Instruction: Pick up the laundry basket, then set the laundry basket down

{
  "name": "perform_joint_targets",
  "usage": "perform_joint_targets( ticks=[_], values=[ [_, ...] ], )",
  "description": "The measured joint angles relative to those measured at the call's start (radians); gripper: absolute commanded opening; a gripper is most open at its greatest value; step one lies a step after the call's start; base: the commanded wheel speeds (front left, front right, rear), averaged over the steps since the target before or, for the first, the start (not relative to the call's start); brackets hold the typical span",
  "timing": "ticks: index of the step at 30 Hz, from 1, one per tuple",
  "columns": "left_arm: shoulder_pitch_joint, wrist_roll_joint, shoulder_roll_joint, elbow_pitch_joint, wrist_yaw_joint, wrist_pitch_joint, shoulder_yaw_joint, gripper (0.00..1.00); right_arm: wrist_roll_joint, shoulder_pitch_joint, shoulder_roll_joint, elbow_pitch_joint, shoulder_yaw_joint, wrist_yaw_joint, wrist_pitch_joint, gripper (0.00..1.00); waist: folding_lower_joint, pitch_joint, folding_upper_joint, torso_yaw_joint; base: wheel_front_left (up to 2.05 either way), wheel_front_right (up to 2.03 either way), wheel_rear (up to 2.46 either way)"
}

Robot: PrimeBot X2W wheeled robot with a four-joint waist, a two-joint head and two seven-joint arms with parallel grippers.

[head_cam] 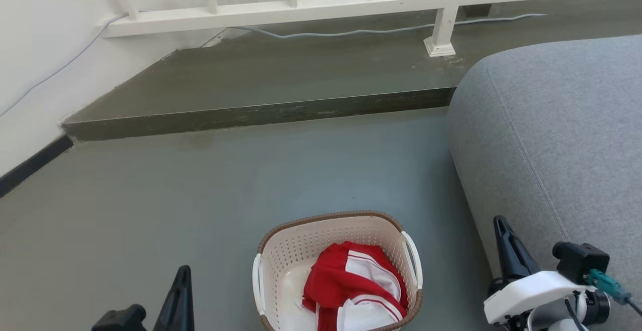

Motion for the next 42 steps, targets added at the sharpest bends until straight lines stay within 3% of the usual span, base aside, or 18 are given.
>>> perform_joint_targets(
  ticks=[42],
  values=[
    [-0.094, -0.567, -0.002, 0.082, -0.087, 0.130, 0.128, 0.00, 0.601, -0.059, 0.015, 0.028, -0.145, 0.065, 0.137, 0.00, 0.0000, 0.005, 0.0000, 0.042, 0.00, 0.00, 0.00]
  ],
)
